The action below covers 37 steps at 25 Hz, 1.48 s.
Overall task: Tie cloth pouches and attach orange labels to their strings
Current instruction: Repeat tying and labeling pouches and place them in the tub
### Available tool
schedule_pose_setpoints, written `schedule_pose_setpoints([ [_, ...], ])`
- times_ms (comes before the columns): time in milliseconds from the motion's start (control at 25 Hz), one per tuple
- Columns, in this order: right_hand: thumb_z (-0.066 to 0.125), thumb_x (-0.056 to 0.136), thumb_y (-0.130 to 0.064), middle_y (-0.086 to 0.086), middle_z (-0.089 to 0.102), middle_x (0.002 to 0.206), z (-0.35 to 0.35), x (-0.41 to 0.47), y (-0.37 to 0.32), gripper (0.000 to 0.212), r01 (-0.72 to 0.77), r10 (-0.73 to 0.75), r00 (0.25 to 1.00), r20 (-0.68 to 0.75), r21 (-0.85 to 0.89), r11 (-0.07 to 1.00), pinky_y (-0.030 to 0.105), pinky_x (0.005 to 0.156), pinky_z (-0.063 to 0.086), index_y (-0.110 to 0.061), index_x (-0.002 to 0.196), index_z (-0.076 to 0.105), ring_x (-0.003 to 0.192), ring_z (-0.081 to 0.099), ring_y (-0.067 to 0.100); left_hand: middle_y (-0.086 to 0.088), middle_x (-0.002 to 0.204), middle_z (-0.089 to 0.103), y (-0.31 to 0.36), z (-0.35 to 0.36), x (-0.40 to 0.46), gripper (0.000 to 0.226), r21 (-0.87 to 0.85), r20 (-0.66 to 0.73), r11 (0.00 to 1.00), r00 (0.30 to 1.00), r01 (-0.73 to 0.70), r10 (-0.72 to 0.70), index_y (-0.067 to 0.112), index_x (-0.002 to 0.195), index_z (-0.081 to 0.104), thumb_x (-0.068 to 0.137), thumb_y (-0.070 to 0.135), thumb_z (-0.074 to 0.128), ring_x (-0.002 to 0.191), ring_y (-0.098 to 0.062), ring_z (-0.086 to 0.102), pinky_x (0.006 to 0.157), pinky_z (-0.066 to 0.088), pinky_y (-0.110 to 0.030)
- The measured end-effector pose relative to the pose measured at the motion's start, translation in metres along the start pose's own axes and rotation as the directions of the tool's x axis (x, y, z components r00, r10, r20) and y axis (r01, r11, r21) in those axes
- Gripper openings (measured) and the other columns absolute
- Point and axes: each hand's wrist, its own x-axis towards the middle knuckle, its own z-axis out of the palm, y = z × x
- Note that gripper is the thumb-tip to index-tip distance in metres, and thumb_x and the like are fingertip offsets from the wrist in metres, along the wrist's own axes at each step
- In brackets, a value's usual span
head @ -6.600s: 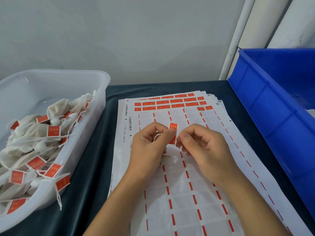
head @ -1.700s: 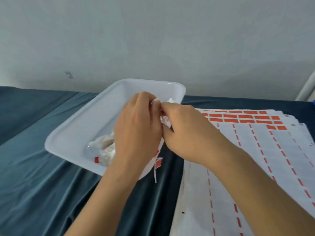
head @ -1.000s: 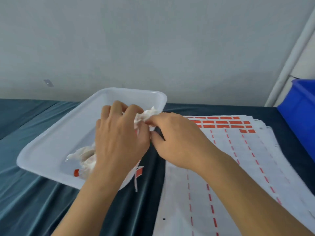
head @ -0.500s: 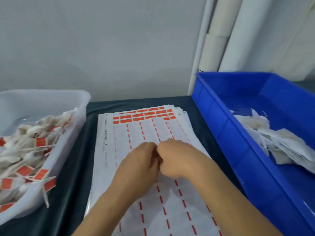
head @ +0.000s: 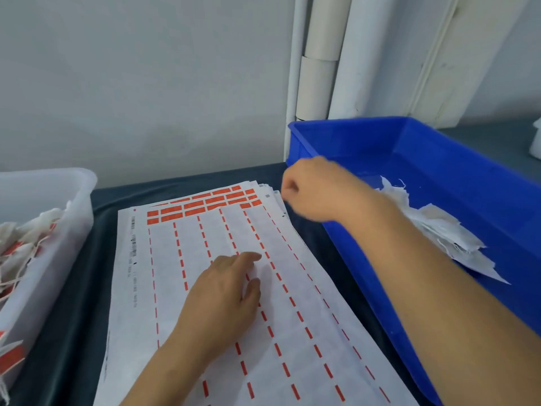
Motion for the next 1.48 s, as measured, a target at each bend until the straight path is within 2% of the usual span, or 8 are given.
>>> schedule_pose_setpoints([
  [160,0.056,0.089,-0.001,0.012,0.069,0.099,-0.025,0.012,0.057,0.022,-0.218,0.198,0.970,-0.143,-0.146,0.965,0.044,0.073,0.058,-0.007,0.106,0.068,0.085,0.065,0.031,0.022,0.151,0.050,0.004,0.008,0.001,0.041,0.019,-0.019,0.999,0.999,-0.041,0.041,0.048,0.145,0.044,0.105,0.051,0.049,0.133,-0.005,0.052,0.111,0.045,-0.029],
  [360,0.062,0.093,-0.008,0.006,0.050,0.081,0.004,0.001,0.093,0.020,-0.517,0.534,0.846,0.007,-0.240,0.822,0.038,0.071,0.045,-0.010,0.082,0.046,0.068,0.048,0.022,0.024,0.151,0.048,0.010,0.014,0.003,0.042,0.013,0.010,0.998,0.998,-0.067,0.067,0.050,0.145,0.042,0.104,0.055,0.049,0.135,-0.005,0.049,0.115,0.044,-0.032],
  [480,0.059,0.096,-0.012,0.007,0.049,0.086,0.016,0.000,0.099,0.017,-0.555,0.564,0.825,-0.020,-0.211,0.805,0.040,0.076,0.046,-0.009,0.086,0.045,0.083,0.053,0.027,0.025,0.150,0.049,0.010,0.016,0.003,0.042,0.007,0.004,0.997,0.997,-0.075,0.075,0.050,0.145,0.044,0.104,0.054,0.049,0.134,-0.003,0.050,0.114,0.044,-0.032],
  [600,0.061,0.095,-0.011,0.006,0.046,0.078,0.014,0.002,0.098,0.022,-0.550,0.556,0.830,-0.041,-0.220,0.806,0.038,0.069,0.041,-0.011,0.082,0.043,0.067,0.046,0.023,0.024,0.149,0.049,0.011,0.018,0.003,0.042,0.002,0.002,0.997,0.997,-0.076,0.076,0.049,0.145,0.045,0.104,0.053,0.050,0.134,-0.004,0.050,0.113,0.045,-0.032],
  [760,0.062,0.094,-0.015,0.008,0.046,0.077,0.015,0.001,0.098,0.022,-0.585,0.602,0.799,-0.012,-0.251,0.771,0.039,0.072,0.042,-0.011,0.082,0.044,0.073,0.050,0.025,0.024,0.149,0.049,0.012,0.019,0.003,0.041,-0.004,0.009,0.997,0.997,-0.077,0.077,0.049,0.145,0.045,0.104,0.052,0.050,0.134,-0.003,0.050,0.113,0.044,-0.031],
  [1120,0.063,0.097,-0.006,0.006,0.043,0.070,0.010,0.004,0.089,0.009,-0.561,0.460,0.798,-0.390,-0.200,0.803,0.038,0.068,0.039,-0.010,0.097,0.055,0.069,0.047,0.024,0.025,0.148,0.050,0.009,0.017,0.002,0.039,-0.045,0.024,0.996,0.997,-0.077,0.078,0.049,0.143,0.047,0.105,0.050,0.051,0.131,0.000,0.049,0.112,0.043,-0.029],
  [1320,0.065,0.095,-0.002,0.014,0.062,0.112,-0.007,0.007,0.063,0.036,-0.362,0.172,0.780,-0.602,-0.210,0.908,0.038,0.065,0.037,-0.010,0.129,0.055,0.086,0.061,0.033,0.033,0.145,0.047,0.005,0.006,0.003,0.034,-0.213,0.028,0.976,0.999,-0.037,0.044,0.053,0.137,0.050,0.104,0.049,0.054,0.128,0.005,0.046,0.110,0.044,-0.032],
  [1480,0.058,0.091,0.006,0.012,0.062,0.107,-0.007,0.003,0.010,0.040,-0.072,-0.158,0.754,-0.638,-0.318,0.945,0.034,0.057,0.029,-0.012,0.127,0.057,0.080,0.061,0.034,0.049,0.140,0.040,0.001,-0.010,-0.002,0.041,-0.373,-0.086,0.927,0.996,-0.050,0.019,0.059,0.135,0.050,0.094,0.064,0.051,0.135,0.009,0.038,0.110,0.039,-0.033],
])
